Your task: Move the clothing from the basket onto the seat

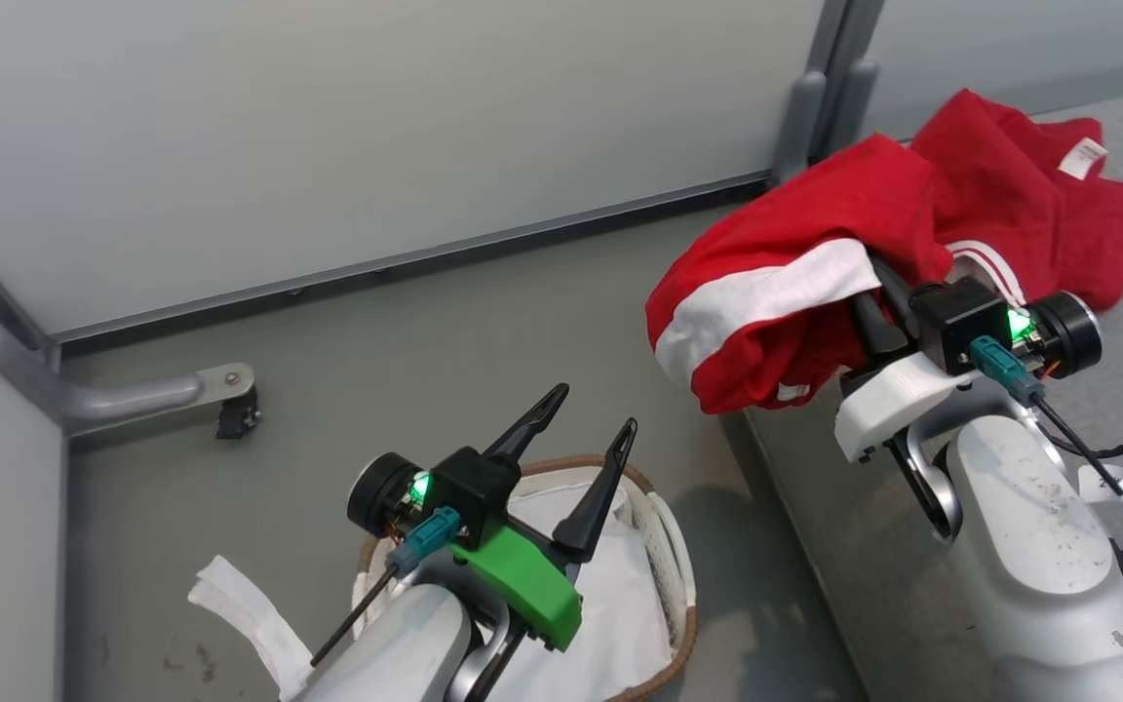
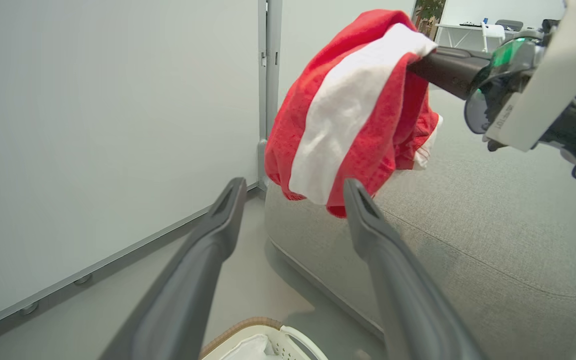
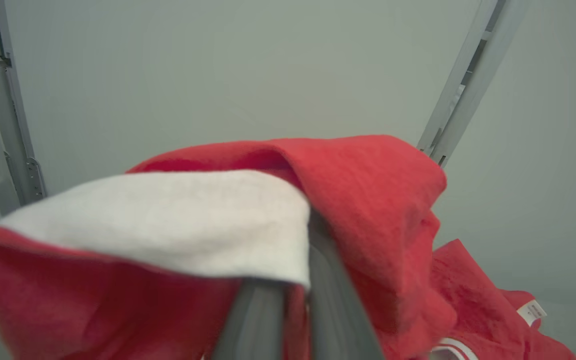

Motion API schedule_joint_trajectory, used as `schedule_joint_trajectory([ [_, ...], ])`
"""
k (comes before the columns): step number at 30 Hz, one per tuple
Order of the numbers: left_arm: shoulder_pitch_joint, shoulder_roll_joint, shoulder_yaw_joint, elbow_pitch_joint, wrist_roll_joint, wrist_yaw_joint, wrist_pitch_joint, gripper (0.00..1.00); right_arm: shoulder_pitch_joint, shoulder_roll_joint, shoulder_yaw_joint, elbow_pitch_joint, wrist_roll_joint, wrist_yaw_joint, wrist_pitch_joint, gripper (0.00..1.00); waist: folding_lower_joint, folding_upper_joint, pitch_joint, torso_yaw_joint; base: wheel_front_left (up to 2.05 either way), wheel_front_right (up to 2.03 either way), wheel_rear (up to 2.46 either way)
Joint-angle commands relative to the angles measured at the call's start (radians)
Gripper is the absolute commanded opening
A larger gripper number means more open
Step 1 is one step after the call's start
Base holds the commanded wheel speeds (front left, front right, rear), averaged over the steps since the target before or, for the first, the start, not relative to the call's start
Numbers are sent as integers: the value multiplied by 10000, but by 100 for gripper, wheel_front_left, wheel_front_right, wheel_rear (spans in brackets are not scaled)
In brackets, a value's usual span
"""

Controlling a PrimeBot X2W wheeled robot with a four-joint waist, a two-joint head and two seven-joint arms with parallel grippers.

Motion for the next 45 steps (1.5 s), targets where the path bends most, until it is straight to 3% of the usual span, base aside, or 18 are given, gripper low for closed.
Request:
schedule_joint_trajectory([
  [1,-17,27,-17,1,115,-25,-4,100,86,-66,-69,-61,-65,-14,-23,0,0,0,420,-871,0,0,0],
  [11,-437,227,-214,78,204,-27,-6,100,160,-17,-481,-186,-16,-14,-23,0,0,0,1186,-2264,0,0,0],
  [23,-991,617,-15,50,302,-26,-6,100,-637,-309,-1281,-330,-139,-14,-23,0,0,0,2010,-2098,0,0,0],
  [30,-1565,829,116,-186,492,-27,-6,100,-2694,-1623,-1928,161,-315,-14,-23,0,0,0,3107,-1295,0,0,0],
  [39,-2492,1081,58,-694,991,-27,-5,100,-5349,-3904,-2856,1494,-241,-14,412,0,0,0,5132,-226,0,0,0],
  [45,-2924,1121,-107,-966,1395,-27,-5,100,-5952,-4495,-3526,2402,-66,-14,622,0,0,0,6192,86,0,0,0],
])
